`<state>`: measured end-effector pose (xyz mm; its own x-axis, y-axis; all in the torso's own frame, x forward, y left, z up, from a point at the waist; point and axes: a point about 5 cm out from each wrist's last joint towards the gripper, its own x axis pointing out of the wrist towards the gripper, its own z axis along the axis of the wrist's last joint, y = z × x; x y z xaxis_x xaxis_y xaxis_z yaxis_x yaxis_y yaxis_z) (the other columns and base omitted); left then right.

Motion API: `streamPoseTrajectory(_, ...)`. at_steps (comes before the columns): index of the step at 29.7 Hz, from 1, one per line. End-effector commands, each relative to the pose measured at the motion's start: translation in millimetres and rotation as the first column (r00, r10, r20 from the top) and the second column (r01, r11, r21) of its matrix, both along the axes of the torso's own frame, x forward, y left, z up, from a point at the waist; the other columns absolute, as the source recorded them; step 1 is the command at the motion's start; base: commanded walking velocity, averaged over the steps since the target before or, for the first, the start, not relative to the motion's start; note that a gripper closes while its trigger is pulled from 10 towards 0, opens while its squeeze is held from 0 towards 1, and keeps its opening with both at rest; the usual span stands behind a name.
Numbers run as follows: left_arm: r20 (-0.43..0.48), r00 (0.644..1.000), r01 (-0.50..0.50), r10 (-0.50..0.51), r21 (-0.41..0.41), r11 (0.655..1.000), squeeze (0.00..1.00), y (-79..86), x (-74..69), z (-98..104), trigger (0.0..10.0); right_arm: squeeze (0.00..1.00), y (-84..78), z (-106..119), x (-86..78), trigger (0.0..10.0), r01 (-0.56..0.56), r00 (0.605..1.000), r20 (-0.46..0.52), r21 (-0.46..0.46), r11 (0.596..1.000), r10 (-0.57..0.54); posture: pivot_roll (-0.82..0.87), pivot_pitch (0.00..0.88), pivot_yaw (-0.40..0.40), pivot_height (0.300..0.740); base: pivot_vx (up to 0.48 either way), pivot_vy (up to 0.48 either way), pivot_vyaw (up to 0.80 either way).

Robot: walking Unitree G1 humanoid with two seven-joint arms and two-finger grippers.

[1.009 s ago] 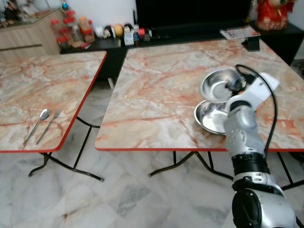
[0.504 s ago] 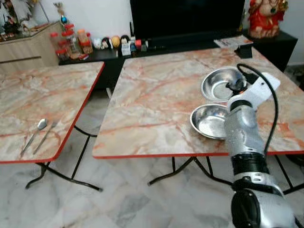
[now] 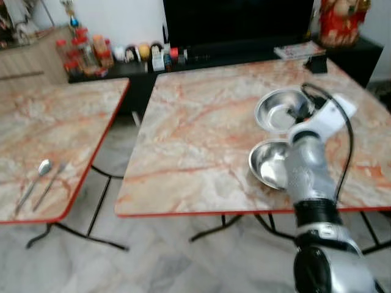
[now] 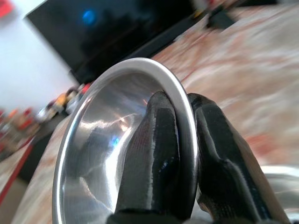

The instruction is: Setting the table

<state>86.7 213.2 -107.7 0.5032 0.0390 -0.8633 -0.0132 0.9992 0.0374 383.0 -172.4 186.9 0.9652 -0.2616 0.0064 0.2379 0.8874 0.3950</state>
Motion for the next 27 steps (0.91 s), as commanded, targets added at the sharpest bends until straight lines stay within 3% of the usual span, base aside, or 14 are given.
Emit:
streamPoseTrajectory(1, -0.01, 1.0, -0.009, 0.009, 0.012, 1.0, 0.0, 4.8, -1.3, 0.3, 10.0, 0.0, -5.3, 9.3, -2.8, 10.0, 0.013, 1.0, 0.023, -0.003, 1.0, -0.013, -0.13, 0.0, 0.091, 0.736, 0.0, 0.0, 0.0)
streamPoseTrajectory(9, -0.01, 1.0, -0.001, 0.001, 0.007, 1.0, 0.0, 4.3, -1.1, 0.3, 10.0, 0.0, -13.6, 16.3, -15.0, 10.0, 0.049, 0.999, 0.024, 0.007, 0.999, -0.049, -0.13, 0.0, 0.091, 0.736, 0.0, 0.0, 0.0)
streamPoseTrajectory(17, -0.009, 1.0, 0.002, -0.002, 0.005, 1.0, 0.0, 4.2, -0.8, 0.3, 10.0, 0.0, -25.4, 9.9, -28.8, 10.0, 0.078, 0.991, -0.112, -0.003, 0.997, -0.078, -0.14, 0.008, 0.093, 0.736, 0.0, 0.0, 0.0)
streamPoseTrajectory(21, -0.009, 1.0, 0.003, -0.003, 0.005, 1.0, 0.0, 4.1, -0.8, 0.3, 10.0, 0.0, -28.4, 9.9, -32.5, 10.0, 0.086, 0.987, -0.134, -0.014, 0.996, -0.087, -0.14, 0.008, 0.093, 0.736, 0.0, 0.0, 0.0)
streamPoseTrajectory(27, -0.01, 1.0, 0.011, -0.011, 0.005, 1.0, 0.0, 5.2, -1.3, 0.5, 10.0, 0.0, -40.6, 11.3, -52.2, 10.0, 0.153, 0.967, -0.197, -0.058, 0.987, -0.161, -0.15, 0.019, 0.1, 0.736, 0.0, 0.0, 0.0)
